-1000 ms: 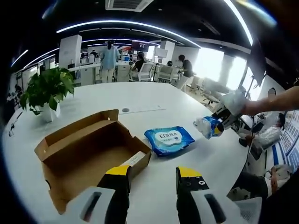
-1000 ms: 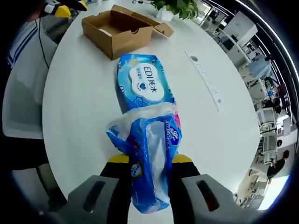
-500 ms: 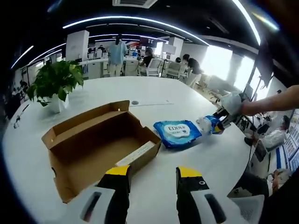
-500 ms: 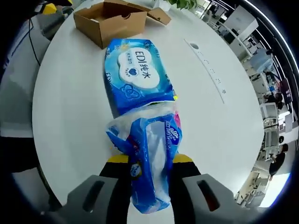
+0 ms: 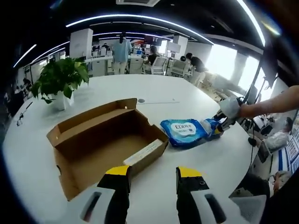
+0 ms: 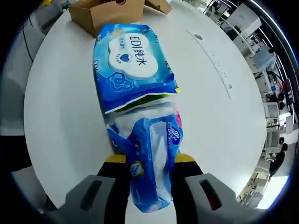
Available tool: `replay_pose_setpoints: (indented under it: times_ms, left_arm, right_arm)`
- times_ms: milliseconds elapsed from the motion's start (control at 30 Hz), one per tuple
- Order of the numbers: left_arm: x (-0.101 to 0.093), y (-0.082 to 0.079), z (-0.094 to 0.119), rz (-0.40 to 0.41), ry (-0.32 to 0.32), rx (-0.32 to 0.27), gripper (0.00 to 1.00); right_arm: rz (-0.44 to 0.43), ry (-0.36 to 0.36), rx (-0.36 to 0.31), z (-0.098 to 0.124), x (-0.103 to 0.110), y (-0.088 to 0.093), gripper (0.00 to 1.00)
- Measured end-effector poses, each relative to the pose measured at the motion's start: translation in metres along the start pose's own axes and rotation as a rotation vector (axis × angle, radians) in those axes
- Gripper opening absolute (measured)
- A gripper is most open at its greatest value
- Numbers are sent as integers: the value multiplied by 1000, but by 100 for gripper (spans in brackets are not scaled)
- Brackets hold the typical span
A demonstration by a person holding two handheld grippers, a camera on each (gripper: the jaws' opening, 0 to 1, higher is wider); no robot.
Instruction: Operate the shoe box by opening the lid, removing the specified soft item, and placing it in the target area until the item is outside and the box remains undamaged.
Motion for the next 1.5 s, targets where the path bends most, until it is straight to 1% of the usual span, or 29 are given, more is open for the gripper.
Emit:
replay_pose_setpoints:
  times_ms: [267,367,467,567,733,900,1033,1333,1500]
  left_arm:
    - [-3,0,-3,4,5,3,39]
    - [-3,0,-4,5,6,2,39]
    - [-3,3,-5,10,6,4,39]
    - [-4,4,-4,14,13,0,39]
    - [-2,5,-2,20,20,-7,39]
    - [2,5,2,26,22,-19,39]
    - [4,8,5,21,27,-19,39]
    - [13,13,13,23,32,-28,39]
    - [21,17,19,28,30,-32,39]
  right_arm:
    - [19,5,-6,2,-5,-2,36]
    - [62,-6,9,2,-3,-2,38]
    - [90,7,24,4,-1,-2,38]
    - [94,16,25,7,0,-2,37]
    - [96,29,33,14,1,-3,36]
    - [88,50,32,30,8,-7,34]
    - [79,68,30,40,12,-10,33]
    - [63,93,26,52,22,-15,32]
    - [60,103,13,57,29,-21,31]
Point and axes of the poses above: the point that each gripper's makers call its tool centre point, and the gripper's own axes: z roughly backward along the fingers, x roughly to its left, y roughly out of its underside, the point moved 2 cm from there along z, roughly backward along the fingers, and after that the axes turned 14 degrees about -y, right-handed, at the moved point
